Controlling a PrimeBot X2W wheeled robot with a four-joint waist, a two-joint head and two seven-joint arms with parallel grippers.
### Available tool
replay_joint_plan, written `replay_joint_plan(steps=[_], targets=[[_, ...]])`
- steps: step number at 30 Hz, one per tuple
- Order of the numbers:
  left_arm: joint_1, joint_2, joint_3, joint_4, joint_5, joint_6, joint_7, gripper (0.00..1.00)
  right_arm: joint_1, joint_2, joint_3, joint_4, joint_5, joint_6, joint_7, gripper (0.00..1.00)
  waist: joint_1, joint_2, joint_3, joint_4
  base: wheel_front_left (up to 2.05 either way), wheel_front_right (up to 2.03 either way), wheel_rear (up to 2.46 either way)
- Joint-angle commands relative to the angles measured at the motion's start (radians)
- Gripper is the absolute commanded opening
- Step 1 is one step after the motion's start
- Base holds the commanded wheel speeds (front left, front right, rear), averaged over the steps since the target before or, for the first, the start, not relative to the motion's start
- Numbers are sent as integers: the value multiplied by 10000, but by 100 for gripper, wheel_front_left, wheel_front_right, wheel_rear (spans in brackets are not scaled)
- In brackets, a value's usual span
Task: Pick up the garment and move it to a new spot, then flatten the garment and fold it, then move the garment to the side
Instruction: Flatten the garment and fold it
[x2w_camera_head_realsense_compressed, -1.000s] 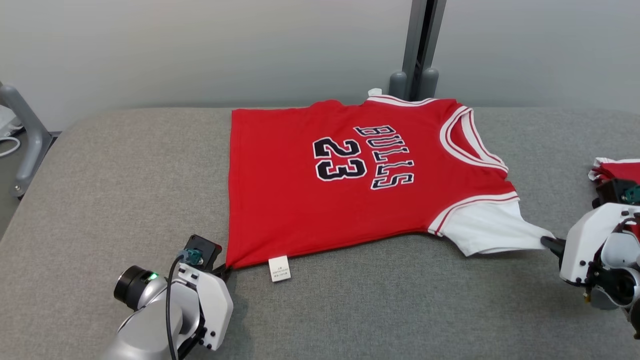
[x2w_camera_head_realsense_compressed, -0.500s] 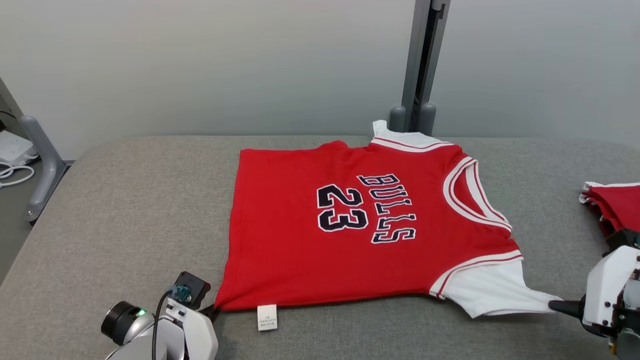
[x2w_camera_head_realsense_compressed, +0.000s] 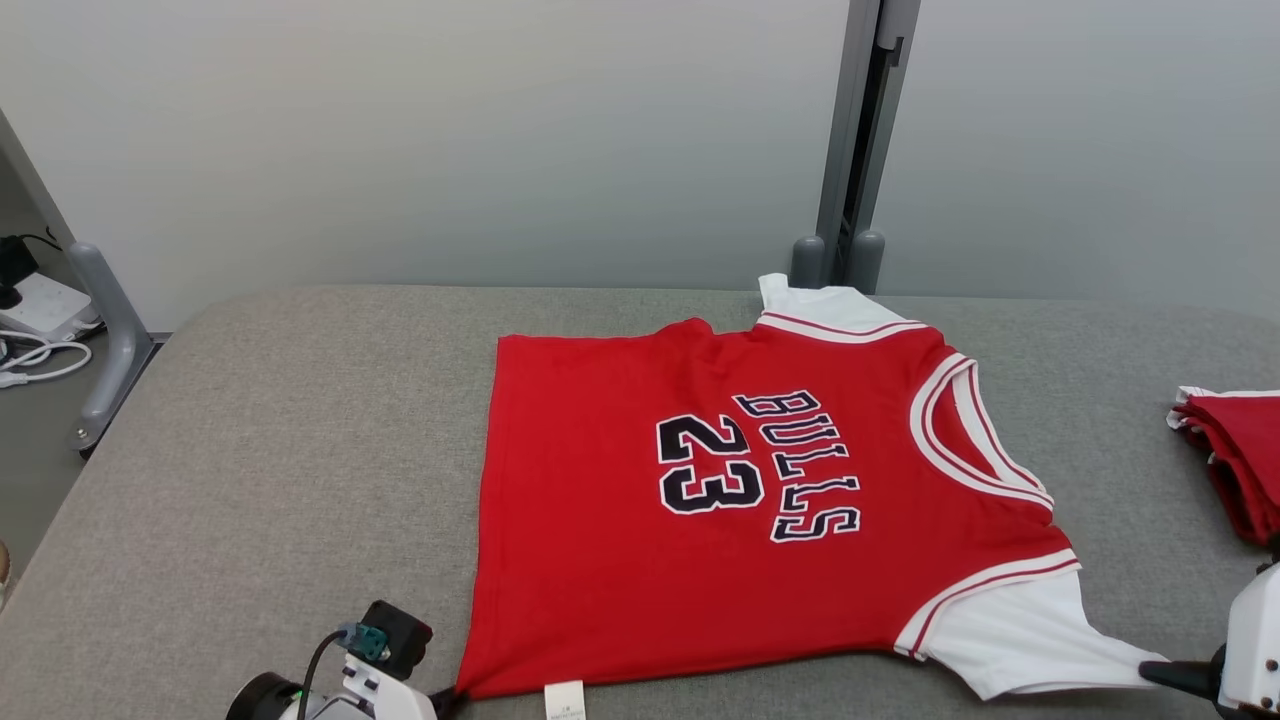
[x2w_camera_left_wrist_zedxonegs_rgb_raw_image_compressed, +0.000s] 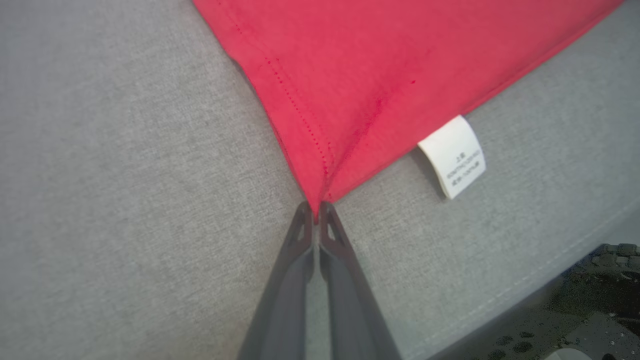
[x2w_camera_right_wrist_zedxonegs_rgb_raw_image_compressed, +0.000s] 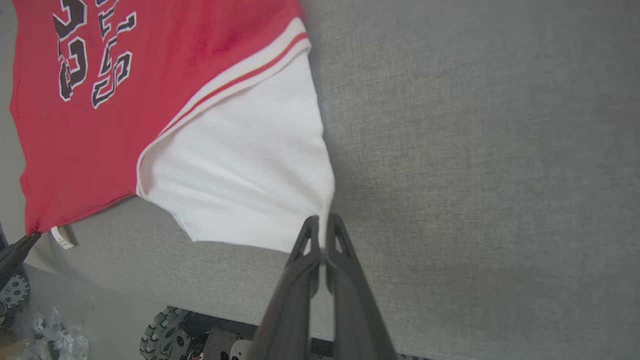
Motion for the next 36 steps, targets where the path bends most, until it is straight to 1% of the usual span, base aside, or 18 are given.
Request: replay_joint_plan(steps=[1, 3, 7, 8, 16, 18, 19, 27, 33, 36], targets=[[233, 314, -41, -283, -200, 8, 172, 0, 262, -203, -55, -59, 105, -6, -78, 0, 0, -1, -14, 19, 0, 0, 0], [422, 590, -101, -930, -473, 8, 509, 0, 461, -311, -93, -206, 162, -6, -124, 0, 0, -1, -34, 35, 0, 0, 0], [708, 1333, -172, -2267, -1004, 7, 1206, 0, 838, -506, -175, -466, 297, -6, -195, 0, 0, -1, -74, 42, 0, 0, 0], [708, 1333, -172, -2267, -1004, 7, 1206, 0, 838, -506, -175, -466, 297, -6, -195, 0, 0, -1, -74, 42, 0, 0, 0], [1161, 2482, -201, -4248, -1687, 8, 2029, 0, 1371, -795, -236, -1043, 450, -6, -81, 0, 0, -1, -172, -20, 0, 0, 0], [1263, 2681, -192, -4695, -1831, 50, 2212, 0, 1463, -863, -254, -1201, 485, -5, -47, 0, 0, -1, -192, -33, 0, 0, 0], [1326, 2821, -56, -5096, -2047, 158, 2201, 0, 1526, -915, -319, -1383, 517, -5, -134, 0, 0, -1, -207, -45, 0, 0, 0], [1422, 3214, 548, -6215, -2773, 435, 2065, 0, 1502, -883, -670, -2090, 443, -5, -876, 0, 0, -1, -91, -104, 0, 0, 0], [1097, 3504, 996, -6726, -3395, 521, 2361, 0, 1053, -867, -991, -2394, 269, -5, -1444, 0, 0, -1, 208, -101, 0, 0, 0], [888, 3567, 1195, -6838, -3767, 471, 2633, 0, 751, -762, -1096, -2493, 147, -5, -1656, 0, 0, -1, 393, -95, 0, 0, 0]])
